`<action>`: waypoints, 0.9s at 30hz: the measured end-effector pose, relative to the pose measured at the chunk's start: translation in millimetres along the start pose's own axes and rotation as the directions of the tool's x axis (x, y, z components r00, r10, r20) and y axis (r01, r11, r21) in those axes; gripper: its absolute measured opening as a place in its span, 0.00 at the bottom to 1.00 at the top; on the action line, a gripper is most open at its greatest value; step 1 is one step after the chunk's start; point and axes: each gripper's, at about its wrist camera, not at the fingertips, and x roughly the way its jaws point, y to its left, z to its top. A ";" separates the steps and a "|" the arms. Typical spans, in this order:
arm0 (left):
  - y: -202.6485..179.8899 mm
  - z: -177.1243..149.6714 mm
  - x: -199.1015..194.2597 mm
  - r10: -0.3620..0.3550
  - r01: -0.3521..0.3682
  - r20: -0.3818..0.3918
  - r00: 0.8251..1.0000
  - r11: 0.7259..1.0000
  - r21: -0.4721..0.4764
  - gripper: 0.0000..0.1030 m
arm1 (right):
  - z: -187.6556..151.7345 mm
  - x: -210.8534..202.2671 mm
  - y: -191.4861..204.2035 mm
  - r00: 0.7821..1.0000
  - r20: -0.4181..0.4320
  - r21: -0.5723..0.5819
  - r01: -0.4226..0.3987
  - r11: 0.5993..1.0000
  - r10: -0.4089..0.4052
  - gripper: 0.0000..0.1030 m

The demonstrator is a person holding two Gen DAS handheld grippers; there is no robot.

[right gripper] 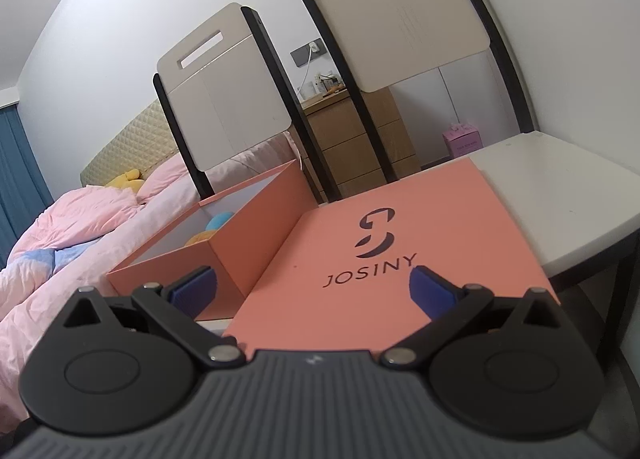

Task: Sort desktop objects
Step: 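Hold the pink JOSINY lid edge closed in the left gripper, then lift the pink lid with the left gripper and flip it over the box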

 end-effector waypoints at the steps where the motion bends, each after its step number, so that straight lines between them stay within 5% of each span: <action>1: -1.1 1.8 2.5 0.003 -0.003 0.000 1.000 1.000 0.003 0.59 | -0.2 -1.2 -1.7 1.000 0.002 0.003 0.001 1.000 -0.001 1.00; 6: -8.9 6.9 18.2 0.017 -0.017 -0.002 1.000 0.999 0.041 0.59 | -0.9 -7.6 -13.4 1.000 0.012 0.024 0.012 1.000 -0.013 1.00; 10: -5.0 7.2 24.0 0.021 -0.021 -0.015 1.000 0.999 0.028 0.49 | -0.9 -11.7 -28.6 0.999 0.009 0.043 0.049 0.998 -0.049 1.00; 20: -1.5 -17.1 -2.5 -0.015 0.018 -0.082 0.996 0.999 0.027 0.45 | 14.8 -10.6 -108.5 0.984 -0.085 0.093 0.167 0.982 -0.159 1.00; 27: 4.4 -36.9 -24.2 -0.021 0.027 -0.109 0.994 0.998 0.050 0.45 | 11.3 28.8 -192.2 0.972 -0.233 0.326 0.055 0.944 0.024 1.00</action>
